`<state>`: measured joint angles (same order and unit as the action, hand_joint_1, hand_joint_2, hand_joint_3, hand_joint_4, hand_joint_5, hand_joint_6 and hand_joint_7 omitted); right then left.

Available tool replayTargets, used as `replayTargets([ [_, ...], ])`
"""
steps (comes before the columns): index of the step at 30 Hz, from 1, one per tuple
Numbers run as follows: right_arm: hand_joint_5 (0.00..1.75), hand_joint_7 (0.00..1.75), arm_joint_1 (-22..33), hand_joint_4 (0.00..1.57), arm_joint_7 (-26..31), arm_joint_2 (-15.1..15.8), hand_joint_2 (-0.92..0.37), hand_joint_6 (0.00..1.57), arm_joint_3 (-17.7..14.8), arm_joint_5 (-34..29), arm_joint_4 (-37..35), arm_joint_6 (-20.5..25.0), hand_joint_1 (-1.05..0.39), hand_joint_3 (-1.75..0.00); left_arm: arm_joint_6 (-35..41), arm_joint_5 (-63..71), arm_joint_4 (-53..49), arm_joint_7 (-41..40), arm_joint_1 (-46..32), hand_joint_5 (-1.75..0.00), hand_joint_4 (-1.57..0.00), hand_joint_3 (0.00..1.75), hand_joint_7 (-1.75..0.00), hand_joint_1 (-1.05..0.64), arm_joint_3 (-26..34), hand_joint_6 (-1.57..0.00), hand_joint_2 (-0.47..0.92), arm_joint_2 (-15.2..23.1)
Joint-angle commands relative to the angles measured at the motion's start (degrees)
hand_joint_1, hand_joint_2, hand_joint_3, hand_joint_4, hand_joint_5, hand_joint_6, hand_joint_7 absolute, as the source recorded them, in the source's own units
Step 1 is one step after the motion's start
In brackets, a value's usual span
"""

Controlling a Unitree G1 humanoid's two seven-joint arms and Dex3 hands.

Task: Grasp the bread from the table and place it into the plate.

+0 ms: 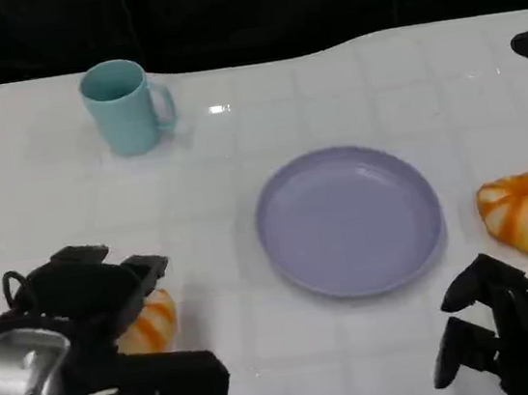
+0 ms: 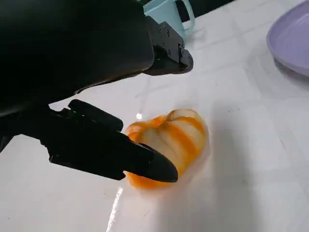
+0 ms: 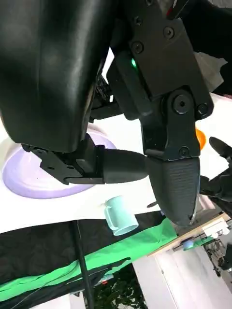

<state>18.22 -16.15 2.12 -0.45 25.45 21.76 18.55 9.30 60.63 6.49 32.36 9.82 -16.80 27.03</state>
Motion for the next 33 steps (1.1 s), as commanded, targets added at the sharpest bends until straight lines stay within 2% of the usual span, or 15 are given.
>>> replayTargets([
  [1, 1.75, 1.68, 0.22, 0.60, 0.27, 0.64, -0.92, 0.38, -0.49, 0.34, 0.72, 0.28, -0.53, -0.46, 0.33, 0.23, -9.30, -3.25, 3.38, -0.10, -0.07, 0.00, 0.00, -0.56, -2.76, -0.14, 0.85, -0.21],
  [7, 1.75, 1.68, 0.27, 0.60, 0.37, 0.54, -0.92, 0.37, -0.48, 0.34, 0.77, 0.18, -0.53, -0.46, 0.16, -1.90, -18.78, -8.00, 6.76, -0.09, -0.06, 0.00, -0.01, -0.56, -4.91, -0.15, 0.86, -1.44],
  [11, 1.75, 1.68, 0.26, 0.60, -0.04, 0.80, -0.92, 0.37, -0.47, 0.12, 0.58, -0.27, -0.53, -0.46, -2.85, -5.11, -25.19, -14.04, 7.67, -0.10, -0.09, 0.00, -0.02, -0.55, -5.43, -0.18, 0.86, -1.57],
  [15, 1.75, 1.68, 0.26, 0.60, -0.13, 0.83, -0.92, 0.37, -0.43, -0.12, 0.46, -0.62, -0.53, -0.46, -3.77, -6.52, -27.07, -16.16, 8.23, -0.11, -0.10, 0.00, -0.02, -0.54, -6.11, -0.19, 0.87, -1.22],
  [18, 1.75, 1.68, 0.29, 0.60, 0.09, 0.76, -0.92, 0.37, -0.51, -0.01, 0.62, -0.31, -0.53, -0.46, -6.45, -9.27, -30.15, -22.58, 7.91, -0.15, -0.18, 0.02, -0.04, -0.46, -5.09, -0.26, 0.91, -2.00],
  [20, 1.75, 1.68, 0.25, 0.60, -0.05, 0.79, -0.92, 0.37, -0.50, -0.17, 0.41, -0.67, -0.53, -0.46, -7.33, -11.05, -31.40, -24.75, 7.98, -0.19, -0.31, 0.17, -0.06, -0.35, -4.70, -0.36, 0.92, -2.30],
  [24, 1.75, 1.68, 0.24, 0.60, -0.09, 0.79, -0.92, 0.37, -0.50, -0.22, 0.36, -0.77, -0.53, -0.46, -7.73, -12.40, -32.37, -26.13, 8.42, -0.20, -0.35, 0.21, -0.06, -0.33, -5.49, -0.40, 0.92, -1.91],
  [25, 1.75, 1.68, 0.17, 0.60, -0.05, 0.83, -0.92, 0.37, -0.49, -0.26, 0.37, -0.67, -0.53, -0.46, -11.32, -14.21, -33.74, -32.06, 8.17, -0.19, -0.35, 0.21, -0.06, -0.33, -4.01, -0.40, 0.92, -2.71],
  [26, 1.75, 1.68, 0.11, 0.60, -0.02, 0.87, -0.92, 0.37, -0.48, -0.30, 0.38, -0.59, -0.53, -0.46, -14.16, -15.64, -34.96, -36.69, 8.06, -1.01, -0.64, 0.30, -0.45, -0.27, -2.97, -0.73, 0.92, -3.27],
  [27, 1.75, 1.68, 0.04, 0.60, 0.06, 0.81, -0.92, 0.37, -0.56, -0.04, 0.41, -0.27, -0.53, -0.46, -16.89, -16.93, -36.25, -40.80, 8.01, -1.34, -0.71, 0.34, -0.63, -0.25, -2.21, -0.82, 0.92, -3.72],
  [28, 1.75, 1.68, -0.01, 0.60, 0.12, 0.75, -0.92, 0.38, -0.59, 0.06, 0.37, -0.15, -0.53, -0.46, -19.15, -17.77, -37.53, -43.92, 8.10, -1.54, -0.78, 0.43, -1.00, -0.24, -1.83, -0.82, 0.90, -4.00],
  [29, 1.75, 1.68, -0.02, 0.60, 0.16, 0.71, -0.92, 0.38, -0.61, 0.12, 0.33, -0.09, -0.53, -0.46, -20.41, -18.12, -38.55, -45.43, 8.33, -1.66, -0.83, 0.50, -1.44, -0.23, -1.93, -0.74, 0.85, -4.03],
  [30, 1.75, 1.68, -0.02, 0.60, 0.10, 0.68, -0.92, 0.38, -0.63, 0.17, 0.25, -0.14, -0.53, -0.46, -21.61, -18.53, -39.54, -46.80, 8.55, -1.70, -0.84, 0.53, -1.59, -0.23, -1.93, -0.71, 0.84, -4.18],
  [31, 1.75, 1.68, -0.02, 0.60, 0.04, 0.68, -0.92, 0.38, -0.63, 0.18, 0.19, -0.22, -0.53, -0.46, -22.45, -18.82, -40.35, -47.72, 8.79, -1.73, -0.86, 0.55, -1.68, -0.23, -2.00, -0.69, 0.83, -4.24],
  [33, 1.75, 1.68, -0.01, 0.60, 0.15, 0.56, -0.92, 0.38, -0.77, 0.58, 0.21, 0.13, -0.53, -0.45, -23.10, -18.83, -40.67, -48.86, 9.07, -1.74, -0.87, 0.60, -1.73, -0.22, -2.31, -0.67, 0.80, -4.18],
])
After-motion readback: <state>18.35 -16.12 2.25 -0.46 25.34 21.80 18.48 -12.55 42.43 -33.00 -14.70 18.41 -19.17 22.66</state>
